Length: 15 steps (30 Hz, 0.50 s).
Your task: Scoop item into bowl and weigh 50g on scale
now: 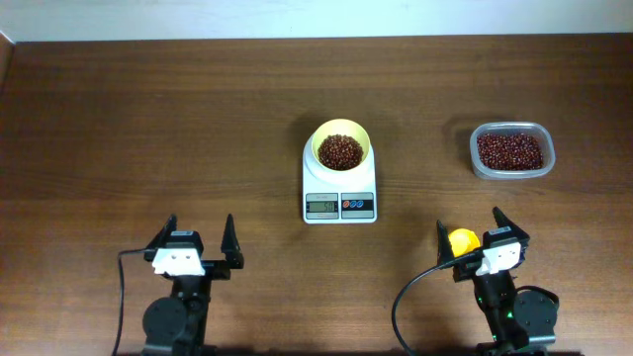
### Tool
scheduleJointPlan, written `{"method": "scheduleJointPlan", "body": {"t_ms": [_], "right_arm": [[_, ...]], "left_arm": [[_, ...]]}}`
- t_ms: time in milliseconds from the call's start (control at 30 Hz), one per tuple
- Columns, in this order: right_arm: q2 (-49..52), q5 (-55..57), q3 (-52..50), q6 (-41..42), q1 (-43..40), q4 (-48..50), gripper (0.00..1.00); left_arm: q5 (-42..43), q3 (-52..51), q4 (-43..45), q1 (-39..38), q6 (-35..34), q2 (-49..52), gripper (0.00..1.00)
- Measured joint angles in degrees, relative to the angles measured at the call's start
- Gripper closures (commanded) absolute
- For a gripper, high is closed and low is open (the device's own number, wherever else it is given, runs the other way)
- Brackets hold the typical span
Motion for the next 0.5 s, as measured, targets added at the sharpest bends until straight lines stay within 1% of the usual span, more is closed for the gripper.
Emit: {"method": "scheduleJointPlan", "body": {"t_ms": [133,367,500], "right_arm": [[0.0,0.0,0.0,0.0,0.0,0.0,0.01],[0.0,0.0,0.0,0.0,0.0,0.0,0.01],[0.0,0.0,0.0,0.0,0.0,0.0,0.01]], "left_arm": [[0.0,-4.3,3.0,0.0,0.0,0.0,0.01],[0.2,-4.7,3.9,0.0,0.0,0.2,0.01],[1.1,-4.8,4.4,0.0,0.0,4.7,0.01]]}}
